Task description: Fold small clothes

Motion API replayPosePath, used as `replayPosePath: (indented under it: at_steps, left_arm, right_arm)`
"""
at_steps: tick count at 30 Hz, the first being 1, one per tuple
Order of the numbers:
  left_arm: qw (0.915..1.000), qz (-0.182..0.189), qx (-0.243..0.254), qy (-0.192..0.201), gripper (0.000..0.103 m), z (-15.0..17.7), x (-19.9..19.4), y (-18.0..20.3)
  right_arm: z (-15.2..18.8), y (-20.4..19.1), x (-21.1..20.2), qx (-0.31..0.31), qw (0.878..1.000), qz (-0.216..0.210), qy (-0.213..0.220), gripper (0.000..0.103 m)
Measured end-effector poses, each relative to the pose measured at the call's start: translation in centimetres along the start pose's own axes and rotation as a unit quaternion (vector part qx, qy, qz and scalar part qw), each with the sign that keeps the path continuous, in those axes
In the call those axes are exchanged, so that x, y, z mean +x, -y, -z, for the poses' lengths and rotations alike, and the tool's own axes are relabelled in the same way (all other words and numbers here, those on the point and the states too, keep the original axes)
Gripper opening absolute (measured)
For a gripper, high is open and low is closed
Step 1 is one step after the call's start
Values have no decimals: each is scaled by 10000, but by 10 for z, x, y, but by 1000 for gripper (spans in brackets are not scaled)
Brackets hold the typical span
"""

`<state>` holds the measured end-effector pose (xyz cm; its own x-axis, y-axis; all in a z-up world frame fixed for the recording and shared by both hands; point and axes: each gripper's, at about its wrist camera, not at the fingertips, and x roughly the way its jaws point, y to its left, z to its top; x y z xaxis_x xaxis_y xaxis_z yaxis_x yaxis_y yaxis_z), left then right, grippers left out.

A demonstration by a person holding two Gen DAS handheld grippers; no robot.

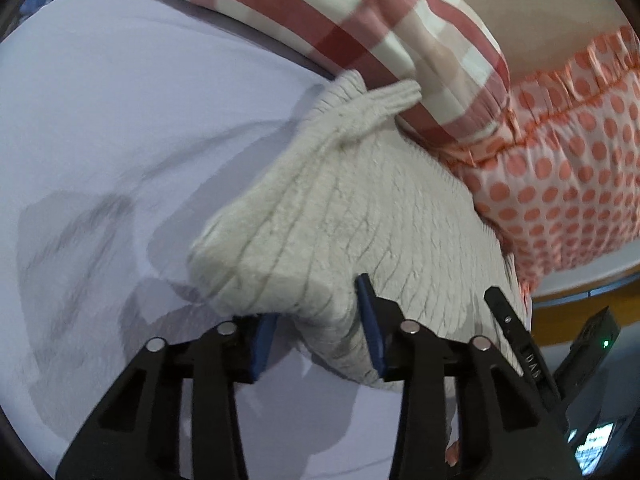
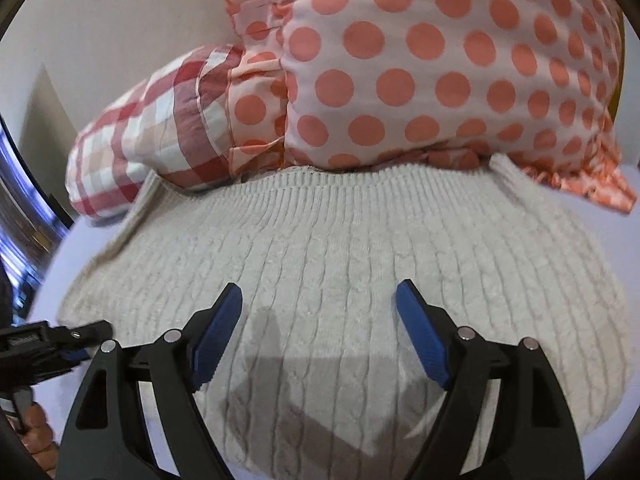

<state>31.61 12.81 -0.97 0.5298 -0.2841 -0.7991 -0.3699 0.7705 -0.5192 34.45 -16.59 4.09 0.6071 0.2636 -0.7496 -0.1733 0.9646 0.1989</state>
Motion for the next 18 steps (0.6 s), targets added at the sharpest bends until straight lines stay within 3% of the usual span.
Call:
replayPosePath:
  at_steps: [3, 5, 9, 13, 18]
  left_arm:
    - [9997, -139, -8, 196, 22, 3, 0, 1]
    - [9993, -207, 70, 316, 16, 2, 0, 6]
    - [9950, -427, 548, 716, 9, 3, -10, 27]
    - [9759, -671, 1530, 1404, 7, 6, -29, 73]
    - [9564, -655, 2362, 1590, 7, 3, -36, 132]
  right_arm:
    - [3, -7, 14, -260, 9989, 273, -295, 82]
    - [9, -11, 17, -457, 9979, 393, -250, 82]
    - [7, -5, 14, -316, 9986, 277, -312, 82]
    - [8, 0, 13, -297, 9987, 189, -358, 82]
    - [10, 5, 10, -335, 9987, 45, -384, 82]
